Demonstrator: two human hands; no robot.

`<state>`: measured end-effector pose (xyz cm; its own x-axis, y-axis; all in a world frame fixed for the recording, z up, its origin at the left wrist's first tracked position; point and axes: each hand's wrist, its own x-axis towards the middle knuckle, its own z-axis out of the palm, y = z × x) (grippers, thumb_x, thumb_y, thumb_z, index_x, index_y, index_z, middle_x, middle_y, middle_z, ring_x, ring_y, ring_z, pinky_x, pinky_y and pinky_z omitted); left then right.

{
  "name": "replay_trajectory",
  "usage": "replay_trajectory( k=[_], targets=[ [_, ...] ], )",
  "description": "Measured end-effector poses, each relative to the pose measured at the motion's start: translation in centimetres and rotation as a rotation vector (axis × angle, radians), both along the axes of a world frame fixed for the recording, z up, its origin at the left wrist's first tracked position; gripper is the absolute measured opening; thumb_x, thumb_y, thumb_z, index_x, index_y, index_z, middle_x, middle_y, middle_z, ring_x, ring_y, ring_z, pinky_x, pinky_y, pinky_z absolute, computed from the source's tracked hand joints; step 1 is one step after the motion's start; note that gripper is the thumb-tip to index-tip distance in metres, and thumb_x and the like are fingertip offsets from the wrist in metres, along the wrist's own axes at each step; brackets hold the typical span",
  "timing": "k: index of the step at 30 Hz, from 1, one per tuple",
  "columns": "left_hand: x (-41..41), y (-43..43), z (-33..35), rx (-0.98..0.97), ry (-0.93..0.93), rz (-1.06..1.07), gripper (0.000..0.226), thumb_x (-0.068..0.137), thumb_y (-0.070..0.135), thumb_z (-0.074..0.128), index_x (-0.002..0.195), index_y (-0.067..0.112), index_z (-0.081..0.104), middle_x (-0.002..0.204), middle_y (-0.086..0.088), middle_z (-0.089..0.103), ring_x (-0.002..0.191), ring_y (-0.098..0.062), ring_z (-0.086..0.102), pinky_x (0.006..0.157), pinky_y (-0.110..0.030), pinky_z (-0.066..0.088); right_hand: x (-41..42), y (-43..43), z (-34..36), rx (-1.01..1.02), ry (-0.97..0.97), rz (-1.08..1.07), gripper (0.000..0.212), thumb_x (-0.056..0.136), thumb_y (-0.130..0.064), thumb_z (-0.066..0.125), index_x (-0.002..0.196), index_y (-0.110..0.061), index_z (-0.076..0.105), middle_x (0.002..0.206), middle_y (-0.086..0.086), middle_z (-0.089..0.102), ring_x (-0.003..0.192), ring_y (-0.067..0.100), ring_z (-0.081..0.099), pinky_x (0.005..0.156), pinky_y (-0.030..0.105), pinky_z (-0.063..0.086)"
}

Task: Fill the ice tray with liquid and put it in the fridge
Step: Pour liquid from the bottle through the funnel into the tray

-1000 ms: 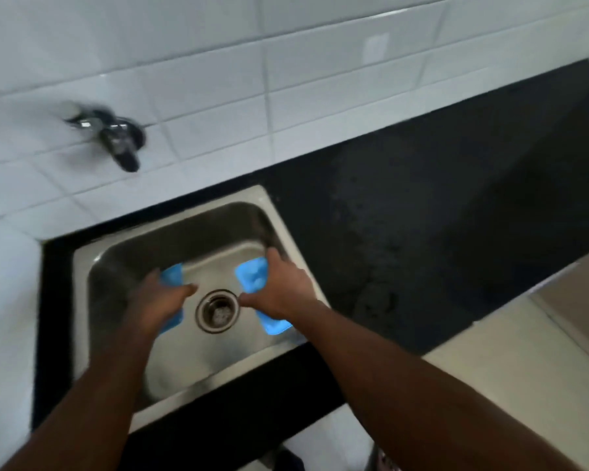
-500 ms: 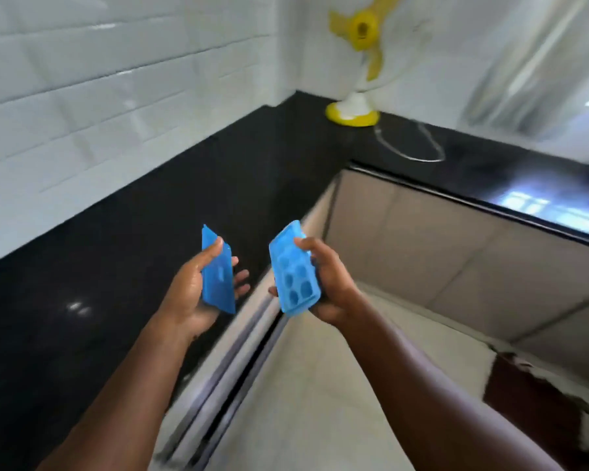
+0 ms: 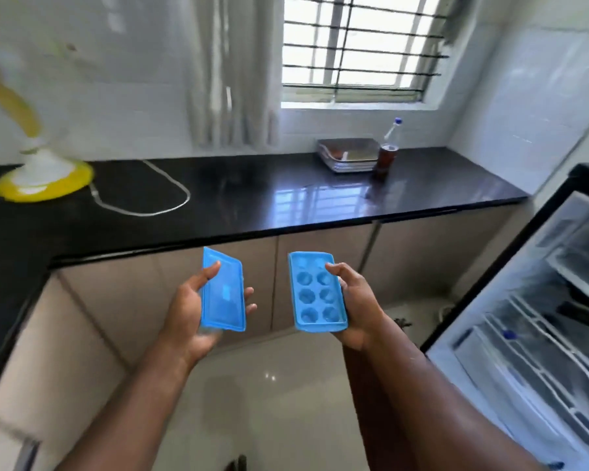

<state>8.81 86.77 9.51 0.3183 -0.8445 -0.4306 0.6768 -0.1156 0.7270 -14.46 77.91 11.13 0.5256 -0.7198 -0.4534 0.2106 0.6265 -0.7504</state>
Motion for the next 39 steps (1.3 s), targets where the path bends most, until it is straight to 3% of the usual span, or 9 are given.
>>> replay_trajectory(
  k=[9, 12, 15, 18, 22, 26, 31, 35, 39],
  targets=[
    [-3.8, -28.7, 1.1, 0.059, -0.047, -0.235, 0.029, 0.096, 0.024, 0.054, 0.115, 0.005, 0.064, 0.096, -0.018, 0.071, 0.083, -0.036, 0.07, 0.079, -0.053, 0.06, -4.9, -22.4, 0.2, 0.011, 0.114, -0.333, 0.043, 0.087, -0.018, 0.042, 0.119, 0.0, 0.065, 0.111, 0.024, 0.074, 0.087, 0.038, 0.073, 0.085, 0.048, 0.056],
    [-6.2, -37.6, 0.6, 0.098, -0.098, -0.218, 0.017, 0.095, 0.016, 0.057, 0.109, 0.011, 0.064, 0.093, -0.011, 0.071, 0.074, -0.029, 0.07, 0.062, -0.043, 0.061, -6.6, -30.0, -0.8, -0.024, 0.177, -0.454, 0.034, 0.089, -0.013, 0.043, 0.11, 0.001, 0.065, 0.103, 0.024, 0.075, 0.081, 0.037, 0.075, 0.069, 0.042, 0.061],
    [-8.8, -45.9, -0.6, 0.146, -0.143, -0.19, 0.029, 0.094, 0.014, 0.061, 0.122, 0.008, 0.063, 0.106, -0.014, 0.067, 0.087, -0.034, 0.067, 0.073, -0.049, 0.059, -8.4, -38.2, -2.0, -0.063, 0.25, -0.529, 0.027, 0.089, -0.01, 0.045, 0.102, 0.0, 0.066, 0.093, 0.021, 0.077, 0.074, 0.036, 0.075, 0.061, 0.04, 0.062],
    [-11.0, -53.1, -2.5, 0.219, -0.164, -0.175, 0.008, 0.096, 0.01, 0.059, 0.1, 0.012, 0.066, 0.088, -0.008, 0.066, 0.07, -0.028, 0.064, 0.054, -0.036, 0.059, -10.2, -47.0, -3.3, -0.098, 0.347, -0.511, 0.018, 0.09, -0.003, 0.047, 0.085, -0.005, 0.065, 0.075, 0.014, 0.075, 0.059, 0.028, 0.074, 0.051, 0.038, 0.061],
    [-12.3, -60.4, -4.4, 0.273, -0.24, -0.184, 0.018, 0.096, 0.0, 0.055, 0.094, 0.017, 0.06, 0.081, -0.005, 0.062, 0.068, -0.022, 0.062, 0.043, -0.026, 0.055, -11.0, -56.3, -4.9, -0.168, 0.509, -0.376, 0.017, 0.092, 0.004, 0.051, 0.09, -0.008, 0.063, 0.084, 0.012, 0.069, 0.067, 0.027, 0.07, 0.053, 0.034, 0.06],
    [-12.8, -67.1, -6.6, 0.318, -0.345, -0.161, 0.024, 0.093, -0.006, 0.06, 0.093, 0.018, 0.059, 0.088, -0.006, 0.068, 0.066, -0.019, 0.064, 0.047, -0.026, 0.053, -10.7, -64.6, -6.6, -0.194, 0.667, -0.227, 0.023, 0.091, 0.01, 0.056, 0.081, -0.01, 0.063, 0.091, 0.02, 0.069, 0.072, 0.031, 0.069, 0.044, 0.027, 0.053],
    [-11.9, -74.0, -9.4, 0.366, -0.498, -0.101, 0.026, 0.091, -0.006, 0.067, 0.094, 0.018, 0.059, 0.096, -0.009, 0.07, 0.069, -0.021, 0.067, 0.042, -0.021, 0.048, -9.3, -71.8, -8.9, -0.214, 0.787, -0.122, 0.027, 0.09, 0.013, 0.06, 0.079, -0.011, 0.066, 0.108, 0.027, 0.074, 0.099, 0.042, 0.074, 0.075, 0.047, 0.06],
    [-11.5, -77.7, -11.6, 0.441, -0.589, -0.098, 0.032, 0.085, -0.006, 0.072, 0.114, 0.007, 0.063, 0.112, -0.019, 0.073, 0.1, -0.037, 0.072, 0.079, -0.041, 0.059, -8.0, -75.6, -10.2, -0.178, 0.829, -0.09, 0.024, 0.089, 0.013, 0.062, 0.083, -0.009, 0.067, 0.108, 0.027, 0.074, 0.098, 0.043, 0.074, 0.078, 0.051, 0.061],
    [-11.6, -79.8, -12.9, 0.508, -0.697, -0.12, 0.03, 0.084, 0.0, 0.076, 0.107, 0.013, 0.063, 0.108, -0.013, 0.074, 0.093, -0.03, 0.07, 0.08, -0.038, 0.059, -7.2, -78.3, -10.7, -0.148, 0.851, -0.048, 0.022, 0.09, 0.012, 0.063, 0.085, -0.009, 0.066, 0.11, 0.027, 0.075, 0.099, 0.042, 0.075, 0.079, 0.054, 0.061]
  ],
)
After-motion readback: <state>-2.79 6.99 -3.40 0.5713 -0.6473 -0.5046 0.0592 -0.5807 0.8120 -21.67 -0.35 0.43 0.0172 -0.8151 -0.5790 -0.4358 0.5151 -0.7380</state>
